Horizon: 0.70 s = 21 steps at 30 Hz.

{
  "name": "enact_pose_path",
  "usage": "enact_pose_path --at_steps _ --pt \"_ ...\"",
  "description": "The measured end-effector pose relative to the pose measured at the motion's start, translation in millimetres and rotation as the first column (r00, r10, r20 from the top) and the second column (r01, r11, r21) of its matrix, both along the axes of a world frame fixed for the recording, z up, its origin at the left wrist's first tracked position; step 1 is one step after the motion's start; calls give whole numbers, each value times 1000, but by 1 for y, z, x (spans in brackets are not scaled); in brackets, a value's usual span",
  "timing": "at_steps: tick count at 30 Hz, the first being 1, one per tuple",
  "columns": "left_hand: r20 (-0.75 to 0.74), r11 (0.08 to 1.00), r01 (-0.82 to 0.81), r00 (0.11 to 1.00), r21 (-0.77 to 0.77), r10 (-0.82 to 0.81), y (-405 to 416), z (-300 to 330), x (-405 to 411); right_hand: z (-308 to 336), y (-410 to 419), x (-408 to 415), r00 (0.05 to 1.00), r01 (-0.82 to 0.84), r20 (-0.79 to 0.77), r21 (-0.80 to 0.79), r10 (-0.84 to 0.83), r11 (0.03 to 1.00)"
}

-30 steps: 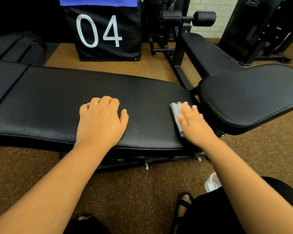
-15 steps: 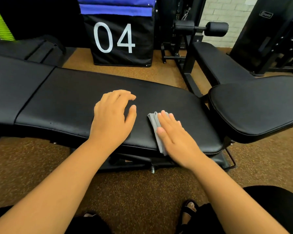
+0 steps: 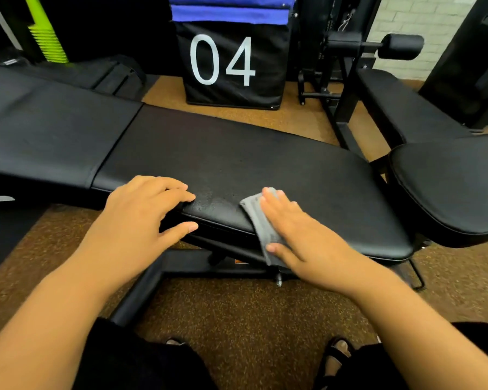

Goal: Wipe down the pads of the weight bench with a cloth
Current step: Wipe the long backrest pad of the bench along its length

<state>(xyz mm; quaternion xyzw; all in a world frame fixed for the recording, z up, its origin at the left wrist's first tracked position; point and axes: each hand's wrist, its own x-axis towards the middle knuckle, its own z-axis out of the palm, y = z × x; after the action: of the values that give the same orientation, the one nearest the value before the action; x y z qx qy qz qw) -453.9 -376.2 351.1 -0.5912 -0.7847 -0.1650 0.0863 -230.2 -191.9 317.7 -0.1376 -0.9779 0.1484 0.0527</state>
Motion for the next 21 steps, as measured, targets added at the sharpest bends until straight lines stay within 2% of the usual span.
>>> enact_pose_path --at_steps 5,8,13,18,21 --pt "23 997 -18 1000 81 16 1 -5 0 -2 -29 -39 992 28 -127 99 -15 995" --pt "39 994 -19 999 109 14 0 -8 -1 -14 -18 -8 992 66 -117 116 -52 991" --pt "55 990 -22 998 142 14 0 -12 1 -33 -4 41 969 230 -116 108 -217 967" --pt "71 992 -19 997 124 11 0 -11 0 -21 -29 -5 976 190 -145 206 -162 960" --pt "160 989 -3 987 148 -21 -4 -5 0 -8 -51 -49 975 150 -197 241 -103 959"
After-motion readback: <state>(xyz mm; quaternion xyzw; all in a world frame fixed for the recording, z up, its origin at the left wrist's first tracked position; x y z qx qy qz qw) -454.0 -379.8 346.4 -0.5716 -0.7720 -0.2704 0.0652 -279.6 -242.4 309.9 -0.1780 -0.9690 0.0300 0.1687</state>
